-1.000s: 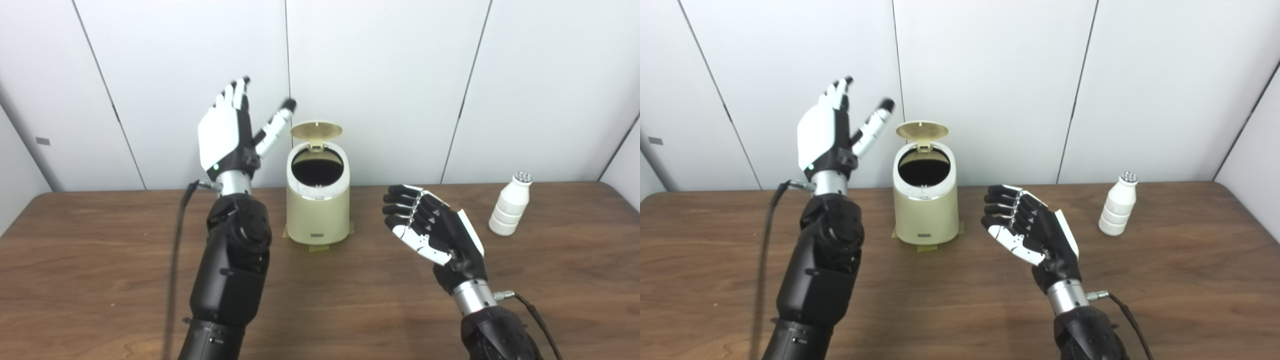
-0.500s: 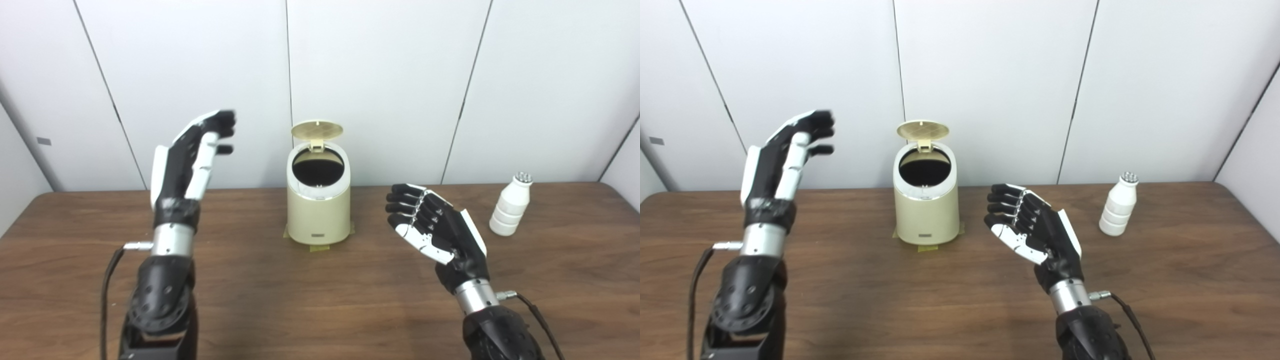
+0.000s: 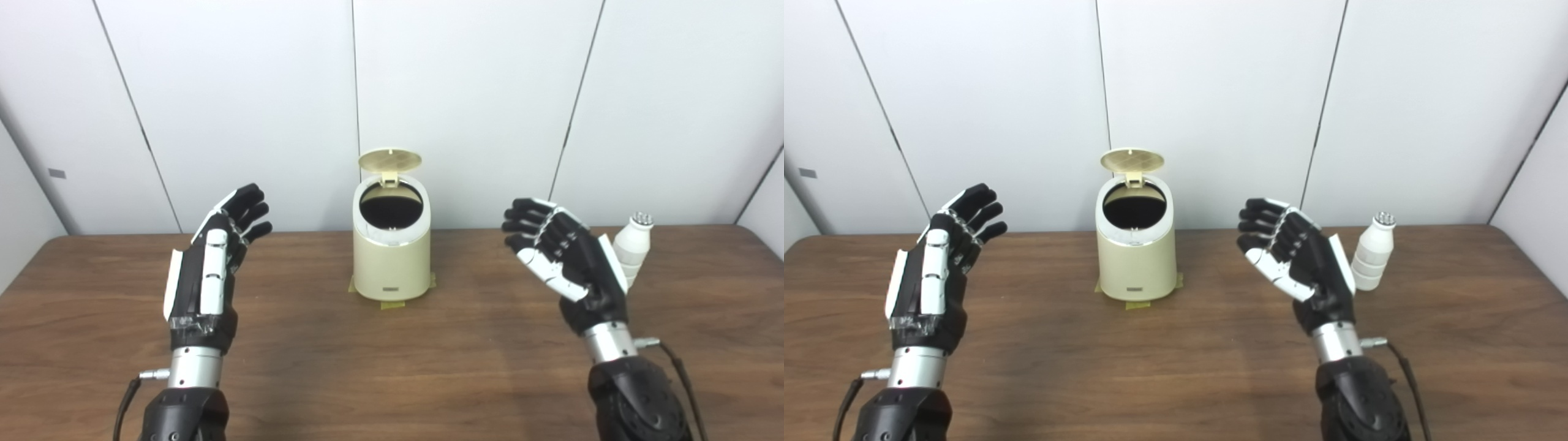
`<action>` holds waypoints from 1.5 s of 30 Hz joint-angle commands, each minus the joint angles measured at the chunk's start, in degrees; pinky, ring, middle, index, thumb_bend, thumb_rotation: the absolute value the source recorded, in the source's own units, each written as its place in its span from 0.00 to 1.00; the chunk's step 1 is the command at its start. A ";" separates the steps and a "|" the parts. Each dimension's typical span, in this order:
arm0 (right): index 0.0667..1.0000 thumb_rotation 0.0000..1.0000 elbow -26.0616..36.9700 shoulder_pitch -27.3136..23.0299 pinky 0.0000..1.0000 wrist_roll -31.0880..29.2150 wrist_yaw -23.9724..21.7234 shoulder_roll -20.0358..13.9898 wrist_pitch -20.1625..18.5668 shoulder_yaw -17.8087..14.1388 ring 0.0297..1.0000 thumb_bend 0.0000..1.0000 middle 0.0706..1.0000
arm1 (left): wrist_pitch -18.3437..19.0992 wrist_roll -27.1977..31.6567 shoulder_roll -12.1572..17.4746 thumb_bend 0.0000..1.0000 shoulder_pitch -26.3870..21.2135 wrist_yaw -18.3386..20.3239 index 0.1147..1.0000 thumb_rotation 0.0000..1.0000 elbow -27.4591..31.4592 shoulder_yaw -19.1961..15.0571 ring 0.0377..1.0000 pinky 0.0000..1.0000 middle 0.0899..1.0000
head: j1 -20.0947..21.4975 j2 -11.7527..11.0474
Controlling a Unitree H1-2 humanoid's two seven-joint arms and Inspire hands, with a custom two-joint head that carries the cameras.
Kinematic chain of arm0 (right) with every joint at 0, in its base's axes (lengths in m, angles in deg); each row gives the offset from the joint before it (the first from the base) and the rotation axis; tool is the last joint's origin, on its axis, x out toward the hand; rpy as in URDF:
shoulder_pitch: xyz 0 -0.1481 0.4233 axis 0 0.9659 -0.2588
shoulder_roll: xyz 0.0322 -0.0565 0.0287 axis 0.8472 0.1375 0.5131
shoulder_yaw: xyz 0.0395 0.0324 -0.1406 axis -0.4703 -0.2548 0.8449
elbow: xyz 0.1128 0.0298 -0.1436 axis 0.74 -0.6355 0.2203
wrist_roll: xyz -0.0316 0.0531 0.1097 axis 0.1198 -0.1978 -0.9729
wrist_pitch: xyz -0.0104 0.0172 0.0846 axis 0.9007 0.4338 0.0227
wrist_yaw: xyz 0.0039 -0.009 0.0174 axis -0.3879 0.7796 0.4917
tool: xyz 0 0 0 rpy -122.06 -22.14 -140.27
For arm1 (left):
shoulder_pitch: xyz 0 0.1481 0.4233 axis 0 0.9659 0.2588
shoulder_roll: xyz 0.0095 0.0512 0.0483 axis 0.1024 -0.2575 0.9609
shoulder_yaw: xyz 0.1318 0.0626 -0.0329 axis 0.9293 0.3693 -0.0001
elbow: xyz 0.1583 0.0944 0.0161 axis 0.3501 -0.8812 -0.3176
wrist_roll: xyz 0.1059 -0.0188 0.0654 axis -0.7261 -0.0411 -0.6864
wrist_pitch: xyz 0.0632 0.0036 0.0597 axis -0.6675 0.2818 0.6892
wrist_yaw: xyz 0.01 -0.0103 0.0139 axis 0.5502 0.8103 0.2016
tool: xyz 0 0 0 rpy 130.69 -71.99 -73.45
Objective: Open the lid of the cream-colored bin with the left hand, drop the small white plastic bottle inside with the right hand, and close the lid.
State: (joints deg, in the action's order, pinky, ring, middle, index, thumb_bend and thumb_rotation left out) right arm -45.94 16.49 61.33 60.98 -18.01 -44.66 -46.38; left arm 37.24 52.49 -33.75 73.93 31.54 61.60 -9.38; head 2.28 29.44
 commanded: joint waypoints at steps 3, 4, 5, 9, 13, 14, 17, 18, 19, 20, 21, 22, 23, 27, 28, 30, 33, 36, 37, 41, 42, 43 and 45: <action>0.63 0.26 5.77 -7.08 0.57 3.53 3.18 -0.74 1.19 -1.29 0.63 0.34 0.64 | -3.45 -1.01 0.46 0.37 -1.18 0.11 0.80 0.95 0.41 0.71 0.83 0.80 0.83 | 0.37 0.02; 0.63 0.26 6.34 -8.18 0.56 3.97 3.89 -0.98 0.71 -1.81 0.63 0.33 0.64 | -3.86 -0.50 0.43 0.38 -1.01 0.32 0.80 0.97 0.36 0.78 0.83 0.80 0.83 | 0.41 0.03; 0.63 0.26 6.65 -9.31 0.57 4.38 4.59 -1.43 0.30 -2.42 0.63 0.36 0.64 | -4.33 0.10 0.37 0.39 -0.82 0.53 0.79 0.98 0.24 0.82 0.83 0.80 0.82 | 0.50 0.02; 0.64 0.22 4.42 -13.26 0.62 4.09 5.92 -4.27 0.01 -5.47 0.67 0.49 0.66 | -5.04 1.57 0.51 0.43 -0.41 1.16 0.79 1.00 -0.24 1.04 0.83 0.80 0.82 | 0.62 0.00; 0.66 0.31 -1.73 -16.45 0.67 3.54 6.78 -7.48 2.57 -8.62 0.70 0.74 0.67 | -4.84 3.35 0.91 0.51 0.10 2.24 0.82 0.99 -0.60 1.56 0.84 0.81 0.84 | 0.77 -0.03; 0.66 0.34 -3.49 -17.03 0.69 3.58 6.98 -8.28 3.62 -9.15 0.70 0.81 0.68 | -4.40 4.01 0.97 0.54 0.24 2.52 0.82 0.99 -0.52 1.62 0.84 0.81 0.84 | 0.86 -0.02; 0.70 0.35 -8.87 -18.53 0.71 4.53 7.21 -11.42 6.27 -10.05 0.73 0.90 0.72 | -3.79 4.93 1.03 0.56 0.47 2.78 0.82 0.97 -0.28 1.65 0.84 0.81 0.84 | 1.27 -0.02; 0.71 0.35 -9.84 -18.90 0.73 5.52 7.69 -12.24 6.02 -10.11 0.76 0.92 0.74 | -3.67 4.96 1.12 0.56 0.51 2.81 0.82 0.97 -0.22 1.67 0.84 0.81 0.84 | 1.44 -0.06; 0.73 0.37 -10.58 -19.29 0.74 6.53 8.24 -12.94 5.90 -10.13 0.77 0.95 0.75 | -3.52 4.95 1.25 0.56 0.57 2.82 0.82 0.97 -0.16 1.69 0.85 0.81 0.84 | 1.69 -0.06; 0.74 0.37 -10.96 -19.69 0.75 7.59 8.90 -13.54 5.47 -10.11 0.78 0.97 0.76 | -3.35 4.96 1.38 0.56 0.62 2.88 0.83 0.97 -0.11 1.70 0.85 0.81 0.85 | 1.90 0.00; 0.75 0.37 -11.08 -19.96 0.75 8.90 9.66 -14.03 5.06 -10.01 0.78 0.99 0.76 | -3.19 5.10 1.51 0.56 0.65 2.97 0.83 0.98 -0.10 1.68 0.85 0.81 0.85 | 2.19 0.07; 0.75 0.37 -11.29 -20.10 0.72 9.83 10.33 -14.50 5.04 -10.04 0.77 0.99 0.76 | -3.01 5.27 1.64 0.56 0.68 3.09 0.83 0.98 -0.12 1.65 0.85 0.80 0.85 | 2.43 0.10; 0.75 0.37 -11.61 -20.08 0.71 10.28 10.86 -14.89 5.19 -10.26 0.77 1.00 0.76 | -2.82 5.32 1.75 0.56 0.72 3.15 0.83 0.98 -0.13 1.65 0.85 0.80 0.85 | 2.65 0.14; 0.79 0.35 -12.76 -19.41 0.76 9.40 11.61 -15.61 5.70 -11.24 0.81 1.00 0.79 | -2.52 5.54 2.23 0.55 0.80 3.47 0.83 0.98 -0.21 1.67 0.86 0.80 0.86 | 3.36 0.28; 0.80 0.35 -12.97 -18.97 0.77 9.25 11.69 -15.83 5.69 -11.49 0.83 0.99 0.80 | -2.56 5.60 2.33 0.55 0.82 3.50 0.83 0.98 -0.26 1.64 0.86 0.80 0.86 | 3.61 0.36; 0.83 0.35 -13.08 -17.91 0.80 10.04 12.21 -16.32 5.12 -11.92 0.86 0.98 0.84 | -2.42 5.69 2.46 0.55 0.83 3.46 0.82 0.97 -0.25 1.60 0.85 0.79 0.85 | 3.94 0.39; 0.85 0.38 -13.26 -16.16 0.80 11.20 13.18 -16.98 5.12 -12.57 0.86 0.98 0.85 | -2.50 6.38 2.88 0.55 0.72 3.88 0.83 0.96 -0.57 1.43 0.85 0.80 0.86 | 4.99 0.41; 0.86 0.36 -12.84 -14.80 0.81 10.30 13.68 -16.66 5.07 -13.45 0.87 0.99 0.86 | -2.84 7.06 3.31 0.55 0.53 4.55 0.83 0.95 -1.17 1.13 0.86 0.81 0.86 | 6.59 0.35; 0.85 0.35 -12.45 -14.37 0.76 10.27 14.00 -16.33 4.70 -13.71 0.85 0.99 0.86 | -2.93 7.44 3.46 0.55 0.46 4.76 0.83 0.95 -1.41 0.95 0.86 0.82 0.86 | 7.32 0.29; 0.85 0.31 -10.85 -12.74 0.50 10.63 15.11 -15.26 3.35 -14.09 0.63 0.96 0.88 | -4.11 8.74 4.46 0.54 0.20 5.94 0.83 0.93 -2.65 0.35 0.86 0.83 0.86 | 10.10 0.12; 0.86 0.31 -10.48 -12.30 0.45 10.67 15.23 -15.05 3.24 -14.02 0.58 0.96 0.89 | -4.32 8.85 4.72 0.54 0.16 6.15 0.84 0.93 -2.87 0.26 0.86 0.84 0.86 | 10.39 0.15; 0.85 0.29 -10.04 -11.80 0.42 10.39 15.22 -14.68 3.19 -13.96 0.54 0.95 0.89 | -4.50 8.94 4.98 0.54 0.12 6.35 0.84 0.93 -3.07 0.15 0.87 0.84 0.86 | 10.97 0.14; 0.86 0.25 -9.74 -10.74 0.47 9.91 15.19 -13.92 3.74 -13.77 0.60 0.92 0.90 | -4.54 8.92 5.21 0.56 0.02 6.38 0.84 0.93 -3.39 -0.29 0.86 0.83 0.86 | 11.94 0.13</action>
State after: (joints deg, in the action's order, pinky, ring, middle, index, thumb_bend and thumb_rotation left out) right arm -57.31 7.10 71.60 75.81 -31.56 -42.42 -60.06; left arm 35.56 60.90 -29.21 75.90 37.66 57.56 -9.19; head 13.88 29.53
